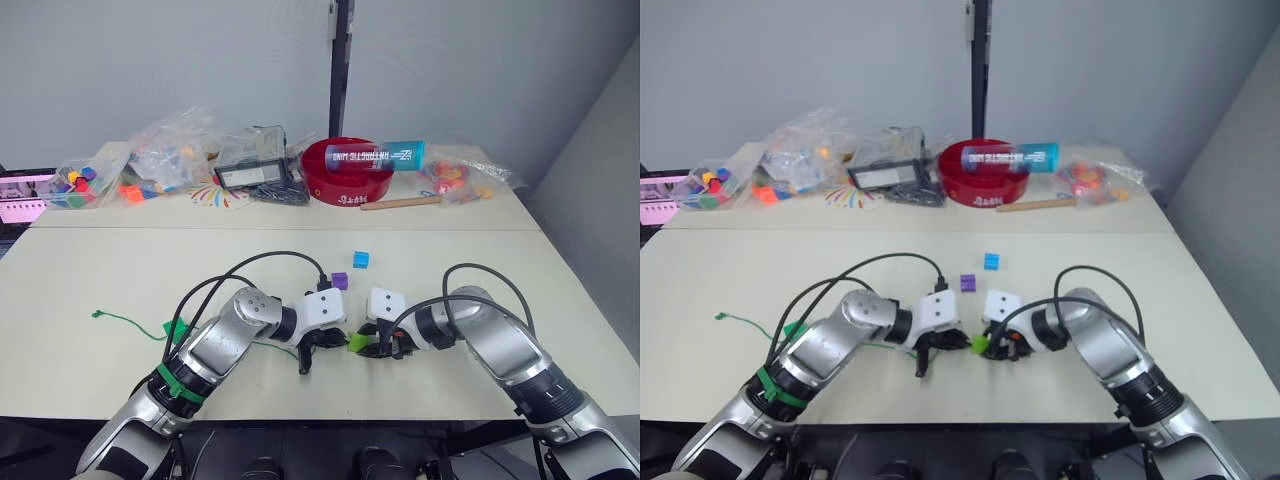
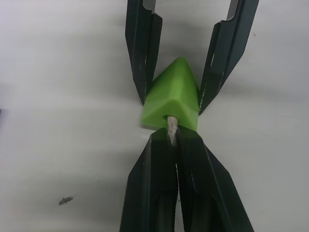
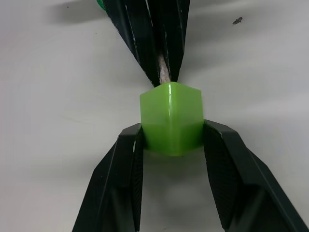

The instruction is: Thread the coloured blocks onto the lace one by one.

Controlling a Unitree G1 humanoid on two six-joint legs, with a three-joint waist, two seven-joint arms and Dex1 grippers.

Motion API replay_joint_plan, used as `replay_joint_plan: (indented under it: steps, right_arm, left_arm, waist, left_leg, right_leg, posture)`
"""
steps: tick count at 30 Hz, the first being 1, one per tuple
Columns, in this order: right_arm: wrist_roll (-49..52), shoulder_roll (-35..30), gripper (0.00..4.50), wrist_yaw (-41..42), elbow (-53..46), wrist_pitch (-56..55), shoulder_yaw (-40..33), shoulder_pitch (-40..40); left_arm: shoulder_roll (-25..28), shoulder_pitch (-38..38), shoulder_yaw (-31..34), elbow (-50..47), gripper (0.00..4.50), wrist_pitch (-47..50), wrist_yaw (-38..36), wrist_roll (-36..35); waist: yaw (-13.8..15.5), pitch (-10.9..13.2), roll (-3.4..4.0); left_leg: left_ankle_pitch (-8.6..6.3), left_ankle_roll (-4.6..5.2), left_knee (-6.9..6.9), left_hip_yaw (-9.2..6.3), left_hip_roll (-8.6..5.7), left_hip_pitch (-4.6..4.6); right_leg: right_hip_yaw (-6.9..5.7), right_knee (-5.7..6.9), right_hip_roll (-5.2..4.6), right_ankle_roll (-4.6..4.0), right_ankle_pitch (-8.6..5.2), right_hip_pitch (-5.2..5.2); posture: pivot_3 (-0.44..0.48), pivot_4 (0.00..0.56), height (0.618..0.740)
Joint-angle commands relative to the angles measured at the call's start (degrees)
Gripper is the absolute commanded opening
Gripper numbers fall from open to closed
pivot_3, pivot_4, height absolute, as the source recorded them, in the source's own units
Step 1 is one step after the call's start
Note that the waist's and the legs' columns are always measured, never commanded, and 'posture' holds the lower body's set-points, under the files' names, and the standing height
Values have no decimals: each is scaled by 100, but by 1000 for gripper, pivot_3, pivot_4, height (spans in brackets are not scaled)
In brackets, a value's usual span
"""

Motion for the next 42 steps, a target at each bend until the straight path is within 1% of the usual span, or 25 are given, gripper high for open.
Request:
replay_joint_plan:
  steps: [1, 3, 5, 10, 11, 14, 19, 23, 30, 32, 36, 39, 40, 41, 42]
  right_arm:
    - [-40, 171, 1325, -169, 73, 160, 328, 109]
    - [-44, 164, 1325, -174, 74, 165, 327, 113]
    - [-53, 154, 1325, -179, 100, 148, 324, 119]
    - [-66, 107, 1325, -204, 115, 128, 330, 170]
    - [-64, 104, 1325, -217, 128, 123, 326, 179]
    - [-52, 83, 1325, -249, 138, 107, 322, 201]
    - [-41, 6, 1325, -232, 114, 102, 351, 193]
    - [-20, -63, 1325, -166, 56, 173, 368, 148]
    - [-76, -242, 1325, -91, 12, 265, 481, 29]
    - [-47, -251, 1325, -102, -18, 311, 483, 15]
    - [-30, -266, 1325, -123, -64, 380, 490, 23]
    - [-26, -272, 1325, -136, -77, 402, 492, 39]
    - [-26, -271, 1325, -140, -76, 405, 493, 42]
    - [-24, -270, 1325, -146, -76, 412, 493, 43]
    - [-23, -269, 1325, -152, -77, 419, 495, 42]
  left_arm:
    - [-295, -82, -131, -197, 0, -250, -78, -128]
    - [-244, -70, -75, -197, 0, -254, -119, -146]
    - [-161, -59, 12, -210, 729, -284, -198, -187]
    - [180, 21, 350, -380, 2333, -386, -271, -212]
    - [288, 110, 524, -494, 2643, -362, -357, -367]
    - [460, 361, 916, -701, 2643, -199, -433, -758]
    - [694, 773, 1043, -568, 2643, -456, -361, -757]
    - [585, 914, 1120, -356, 2643, -592, -213, -793]
    - [397, 985, 1015, 192, 2643, -929, 109, -557]
    - [361, 990, 951, 294, 2643, -999, 94, -515]
    - [248, 999, 922, 469, 1554, -1095, 80, -515]
    - [205, 972, 951, 435, 518, -1087, 9, -608]
    - [198, 967, 953, 426, 237, -1082, -5, -618]
    - [198, 961, 946, 422, 29, -1096, -22, -608]
    - [195, 959, 941, 416, 29, -1106, -34, -598]
  waist:
    - [0, -1, 0]
    - [-4, -1, 1]
    - [-15, -1, 1]
    - [-63, -1, 1]
    - [-77, -1, 1]
    - [-112, -2, 4]
    - [-92, -2, 4]
    - [-59, -2, 4]
    - [-44, -2, 4]
    - [-31, -2, 4]
    - [-24, -3, 5]
    - [-25, -3, 5]
    - [-25, -3, 5]
    - [-25, -3, 5]
    - [-26, -3, 5]
  left_leg:
    - [0, 0, 0, 0, 0, 0]
    - [0, 0, 0, 0, 0, 1]
    - [0, 0, 0, 0, 0, 1]
    - [0, 0, 0, -1, 3, 0]
    - [0, 0, -1, -1, 3, 0]
    - [0, 1, -2, -1, 9, 1]
    - [-1, 1, -3, -2, 8, -1]
    - [0, 1, -3, -2, 8, -2]
    - [-1, 1, -2, -1, 4, -4]
    - [-1, 1, -2, -1, 3, -6]
    - [-1, 1, -2, -1, 2, -5]
    - [-1, 1, -2, -1, 2, -5]
    - [-1, 1, -2, -1, 2, -5]
    - [-1, 1, -2, -1, 2, -6]
    - [-1, 1, -2, -1, 2, -6]
  right_leg:
    - [0, 0, 0, 0, 0, 0]
    - [0, 0, 1, 0, 0, 0]
    - [0, 1, 1, 0, 0, 0]
    - [0, 5, 3, 0, 0, -6]
    - [0, 7, 3, -1, 0, -7]
    - [2, 11, 9, -2, 1, -13]
    - [1, 7, 7, -2, 0, -11]
    - [0, 6, 7, -2, 0, -12]
    - [0, 4, 3, -1, 0, -13]
    - [-1, 2, 2, -1, 0, -13]
    - [-1, 1, 1, -1, 0, -11]
    - [-1, 0, 1, -1, 0, -11]
    - [-1, 0, 1, -1, 0, -11]
    - [-1, 0, 1, -1, 0, -11]
    - [-1, 0, 1, -1, 0, -11]
  posture:
    - [0, 150, 731]
    - [0, 150, 731]
    - [0, 150, 731]
    - [0, 150, 731]
    - [0, 150, 731]
    - [0, 150, 731]
    - [0, 150, 731]
    - [0, 150, 731]
    - [0, 150, 731]
    - [0, 150, 731]
    - [0, 150, 731]
    - [0, 150, 731]
    - [0, 150, 731]
    - [0, 150, 731]
    - [0, 150, 731]
